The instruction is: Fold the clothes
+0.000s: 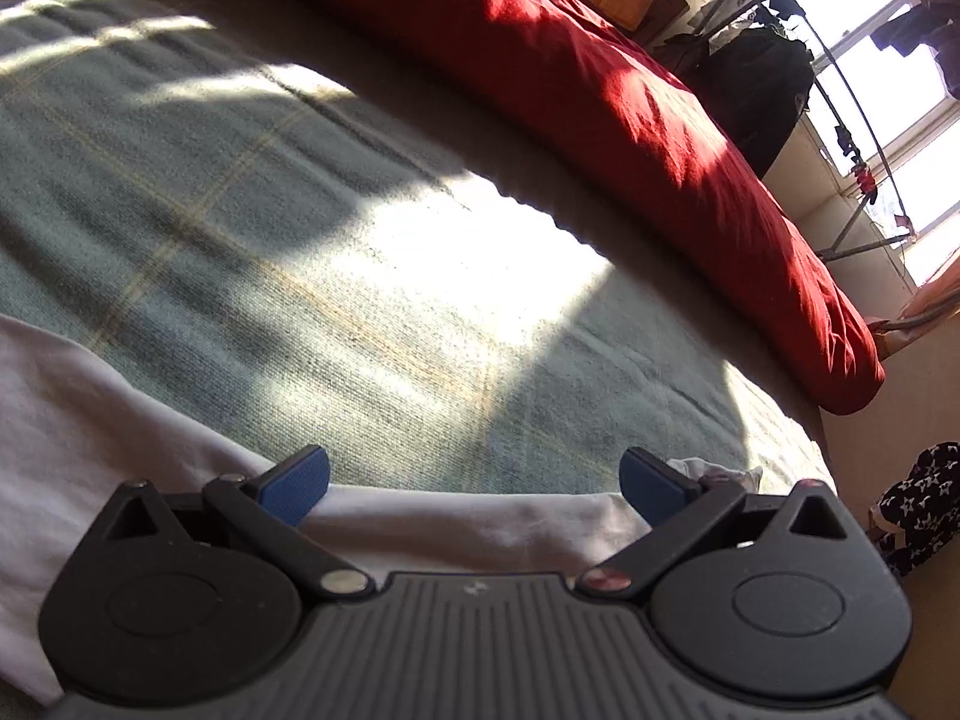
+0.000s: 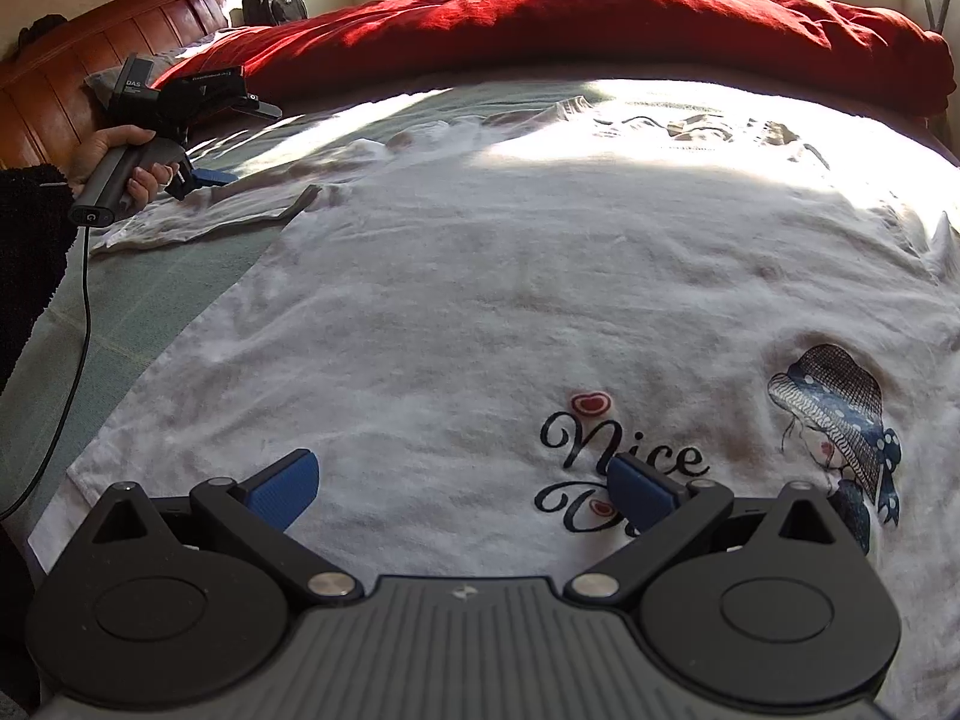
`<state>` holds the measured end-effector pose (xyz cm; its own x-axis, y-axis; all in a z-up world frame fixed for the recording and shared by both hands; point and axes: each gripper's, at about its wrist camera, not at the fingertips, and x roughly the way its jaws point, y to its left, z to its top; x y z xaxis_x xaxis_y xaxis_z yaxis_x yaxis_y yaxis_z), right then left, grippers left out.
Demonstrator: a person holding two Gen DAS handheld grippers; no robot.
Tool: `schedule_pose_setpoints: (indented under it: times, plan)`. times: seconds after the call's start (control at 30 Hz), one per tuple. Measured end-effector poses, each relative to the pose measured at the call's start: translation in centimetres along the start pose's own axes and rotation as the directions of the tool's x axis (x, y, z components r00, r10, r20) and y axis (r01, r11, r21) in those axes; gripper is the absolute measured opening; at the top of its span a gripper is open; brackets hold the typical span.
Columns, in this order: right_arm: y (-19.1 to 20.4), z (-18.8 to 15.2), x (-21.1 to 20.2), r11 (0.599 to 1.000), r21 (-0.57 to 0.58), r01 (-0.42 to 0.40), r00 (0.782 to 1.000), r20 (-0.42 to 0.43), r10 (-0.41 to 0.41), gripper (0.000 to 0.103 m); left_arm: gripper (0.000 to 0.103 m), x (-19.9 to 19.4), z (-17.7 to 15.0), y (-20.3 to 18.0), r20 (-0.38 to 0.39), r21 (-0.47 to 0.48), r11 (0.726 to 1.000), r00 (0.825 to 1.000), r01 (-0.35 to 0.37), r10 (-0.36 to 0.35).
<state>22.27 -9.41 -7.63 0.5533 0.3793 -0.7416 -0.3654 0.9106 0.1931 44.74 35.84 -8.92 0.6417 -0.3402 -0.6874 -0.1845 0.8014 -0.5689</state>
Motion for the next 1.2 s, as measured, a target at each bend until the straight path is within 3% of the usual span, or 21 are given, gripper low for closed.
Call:
schedule_pose_setpoints:
  times: [0.23,0.37,0.47,0.7,0.83,0.9,0.97,1.2]
  plan:
    - [0.2,-0.1,0.2,1.000,-0.020,0.012,1.000,0.008,-0.012,0.103,0.102,-2.1,-1.3,0.1,-0.021,0.043,0.999,1.000,0.011,-0.010]
    - [0.3,-0.2,0.2,1.000,-0.023,0.014,1.000,0.010,-0.014,0.103,0.102,-1.3,-1.1,-0.3,-0.055,0.041,0.999,0.998,0.028,-0.026]
    - [0.2,-0.2,0.2,1.000,-0.021,0.012,1.000,0.008,-0.012,0.103,0.102,-0.1,-1.4,-0.5,-0.076,0.057,0.998,0.997,-0.005,0.009]
    - [0.3,-0.3,0.2,1.000,-0.027,0.013,1.000,0.008,-0.013,0.103,0.102,2.4,0.0,-0.3,0.007,0.029,0.999,0.999,-0.038,0.038]
    - [0.2,-0.3,0.2,1.000,-0.029,0.007,1.000,0.006,-0.007,0.103,0.100,1.0,0.9,-0.9,0.075,0.034,0.999,0.997,-0.039,0.036]
    - [0.2,-0.3,0.2,0.999,-0.034,0.006,1.000,0.008,-0.006,0.103,0.092,-0.5,1.0,-1.3,0.109,0.100,0.994,0.993,-0.055,0.044]
    - [0.2,-0.3,0.2,0.999,-0.037,0.006,1.000,0.010,-0.006,0.103,0.067,-1.8,1.3,-1.4,0.120,0.135,0.986,0.989,-0.100,0.084]
    - [0.2,-0.4,0.1,0.999,-0.037,0.004,1.000,0.016,-0.004,0.103,0.064,-3.4,-0.1,0.8,0.035,0.099,0.987,0.992,-0.127,0.124]
